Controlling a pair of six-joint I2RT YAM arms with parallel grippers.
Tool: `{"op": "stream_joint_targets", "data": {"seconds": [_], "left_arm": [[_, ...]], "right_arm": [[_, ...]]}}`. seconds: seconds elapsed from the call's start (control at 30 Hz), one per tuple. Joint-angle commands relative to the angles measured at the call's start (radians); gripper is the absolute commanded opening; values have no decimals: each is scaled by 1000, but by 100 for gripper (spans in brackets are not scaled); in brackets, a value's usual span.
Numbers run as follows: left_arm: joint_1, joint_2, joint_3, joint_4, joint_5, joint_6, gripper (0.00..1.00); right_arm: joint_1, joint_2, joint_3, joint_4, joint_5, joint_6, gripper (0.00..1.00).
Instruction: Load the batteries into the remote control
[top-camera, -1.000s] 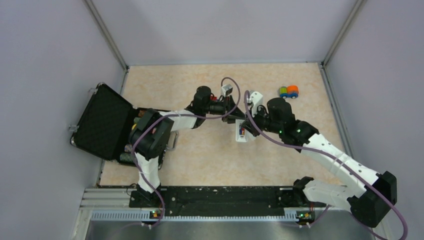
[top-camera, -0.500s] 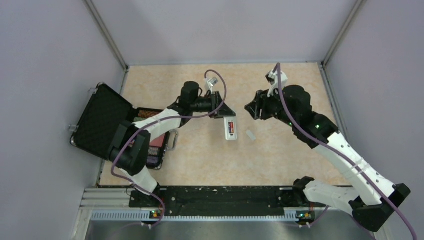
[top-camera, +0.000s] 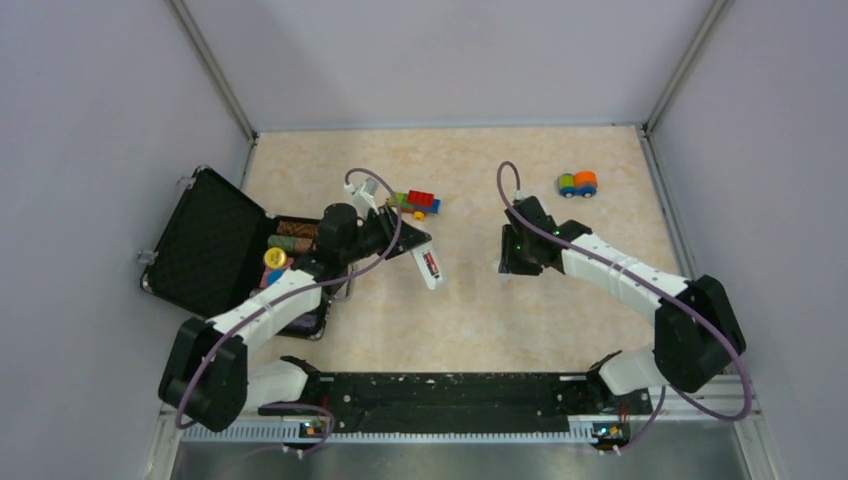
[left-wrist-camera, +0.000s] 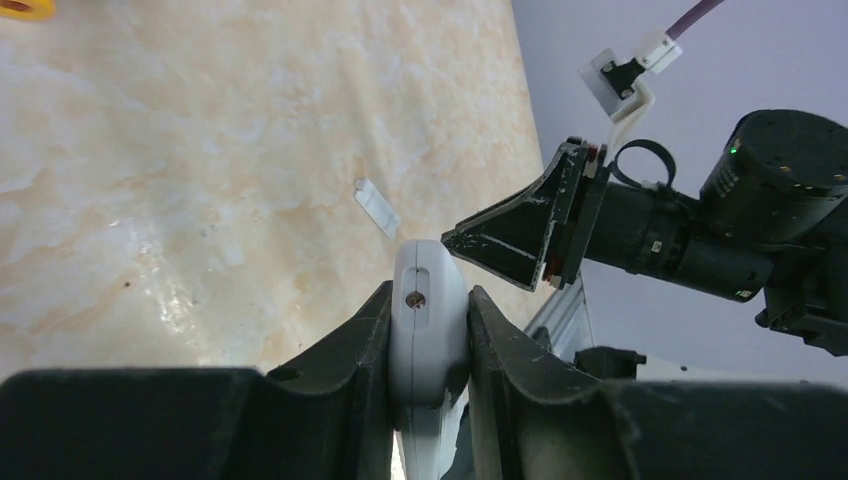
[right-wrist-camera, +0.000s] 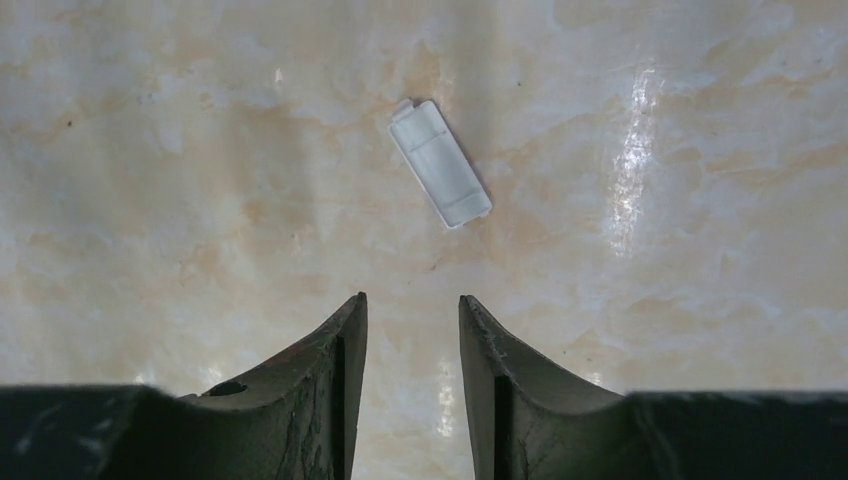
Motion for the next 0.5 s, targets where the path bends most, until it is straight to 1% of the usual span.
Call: {"op": "stream_joint_targets", "data": {"seconds": [0.0,0.1,0.2,0.33,0.47], "left_arm": [[1,-109,-60,99,-173,-37,0],[0,-160,-92,104,-214,-37,0],[-1,-201,-118,106,-248,-44,0],[1,-253,-137,90,-289,-44,0],[2,-293,-138,52,-316,-37,0]], "right_arm": [[-11,81,37,99,59,196,37],[-18,119,21,162,78,337,36],[-41,142,-15,219,59,466,35],[-66,184,-15,268,42,552,32],[-71,243,1,254,26,624,33]]}}
